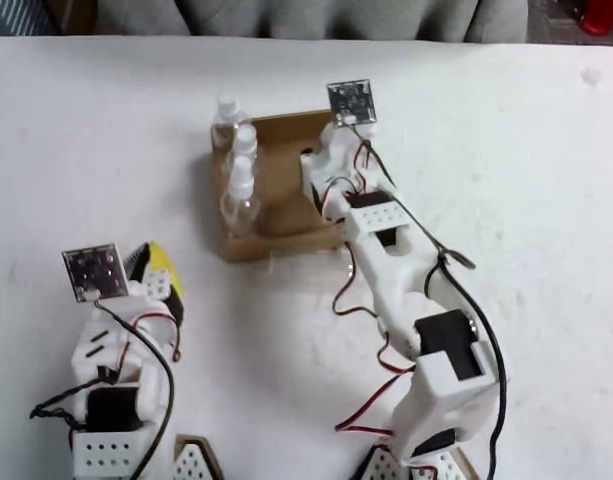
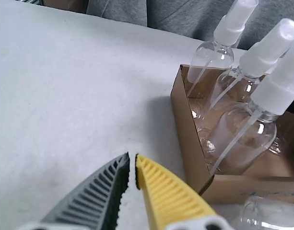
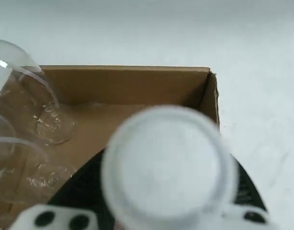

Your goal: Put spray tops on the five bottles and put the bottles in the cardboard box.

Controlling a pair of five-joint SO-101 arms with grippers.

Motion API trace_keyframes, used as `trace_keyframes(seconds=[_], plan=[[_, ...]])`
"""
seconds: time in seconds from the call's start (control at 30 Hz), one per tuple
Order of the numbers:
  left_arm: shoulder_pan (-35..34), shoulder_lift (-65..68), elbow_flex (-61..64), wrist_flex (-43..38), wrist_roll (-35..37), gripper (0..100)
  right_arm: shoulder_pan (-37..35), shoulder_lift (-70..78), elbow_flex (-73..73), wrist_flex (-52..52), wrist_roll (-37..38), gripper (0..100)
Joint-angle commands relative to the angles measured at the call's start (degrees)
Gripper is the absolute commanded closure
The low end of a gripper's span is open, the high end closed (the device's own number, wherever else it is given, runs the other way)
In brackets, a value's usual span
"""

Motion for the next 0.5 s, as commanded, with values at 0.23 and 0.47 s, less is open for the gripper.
trace_keyframes(seconds=[0.23, 0.47], plan=[[-0.57, -0.22, -0.09, 0.44, -0.44, 98, -1.36, -3.47, 0.62, 0.84, -3.25, 66.3], [-0.57, -0.22, -0.09, 0.44, -0.44, 98, -1.36, -3.47, 0.62, 0.84, -3.25, 66.0]])
